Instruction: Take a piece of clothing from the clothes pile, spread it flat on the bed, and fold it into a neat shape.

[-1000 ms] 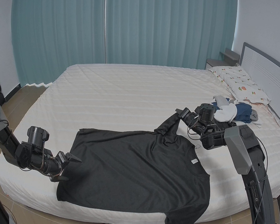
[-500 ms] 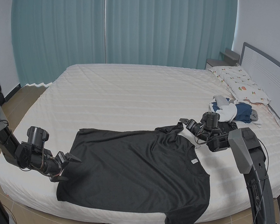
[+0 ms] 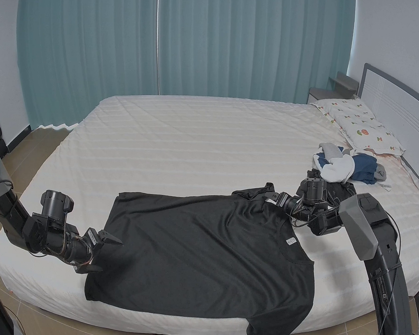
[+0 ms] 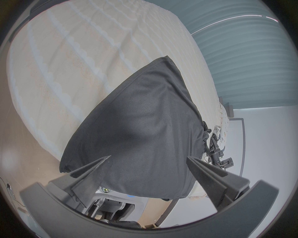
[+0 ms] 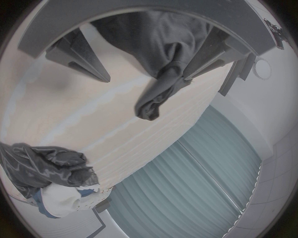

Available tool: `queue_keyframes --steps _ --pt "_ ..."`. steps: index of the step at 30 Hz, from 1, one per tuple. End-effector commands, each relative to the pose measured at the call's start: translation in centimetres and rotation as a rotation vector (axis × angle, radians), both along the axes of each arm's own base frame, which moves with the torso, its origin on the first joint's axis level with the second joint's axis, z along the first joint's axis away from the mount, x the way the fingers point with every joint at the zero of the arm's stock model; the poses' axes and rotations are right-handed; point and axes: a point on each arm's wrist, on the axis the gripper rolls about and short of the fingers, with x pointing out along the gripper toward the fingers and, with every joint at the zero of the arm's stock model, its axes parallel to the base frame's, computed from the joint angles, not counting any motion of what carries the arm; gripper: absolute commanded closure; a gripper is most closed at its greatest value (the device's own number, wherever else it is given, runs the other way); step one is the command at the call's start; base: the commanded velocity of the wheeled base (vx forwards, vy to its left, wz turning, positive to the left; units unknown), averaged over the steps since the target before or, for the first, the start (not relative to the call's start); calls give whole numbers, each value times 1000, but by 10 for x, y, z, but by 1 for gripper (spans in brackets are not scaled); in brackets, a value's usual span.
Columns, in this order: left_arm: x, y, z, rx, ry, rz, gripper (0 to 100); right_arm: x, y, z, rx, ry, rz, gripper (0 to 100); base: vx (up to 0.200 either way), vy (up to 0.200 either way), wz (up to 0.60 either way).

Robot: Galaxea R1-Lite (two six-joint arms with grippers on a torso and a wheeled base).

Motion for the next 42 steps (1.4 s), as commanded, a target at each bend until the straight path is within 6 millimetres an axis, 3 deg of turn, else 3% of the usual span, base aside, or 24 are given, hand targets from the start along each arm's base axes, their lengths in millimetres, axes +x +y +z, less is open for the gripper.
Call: queue_keyframes --steps 1,5,6,15,24,33,42 --pt "0 0 0 0 1 1 0 -5 3 -10 -14 23 12 0 0 0 0" --pt "0 0 0 1 0 -1 0 -9 8 -12 -20 17 25 0 0 0 0" --pt "0 0 0 0 1 0 0 -9 9 -12 -22 16 27 100 0 0 0" --pt "0 0 0 1 0 -1 0 -6 1 -7 -20 -2 9 100 0 0 0" --pt "0 0 0 1 0 -1 0 11 -38 24 -3 -131 -93 100 0 0 0" --pt "0 0 0 1 0 -1 0 21 -56 37 -10 -195 -160 100 0 0 0" --pt "0 0 0 1 0 0 0 20 -54 12 -21 -153 -164 100 0 0 0"
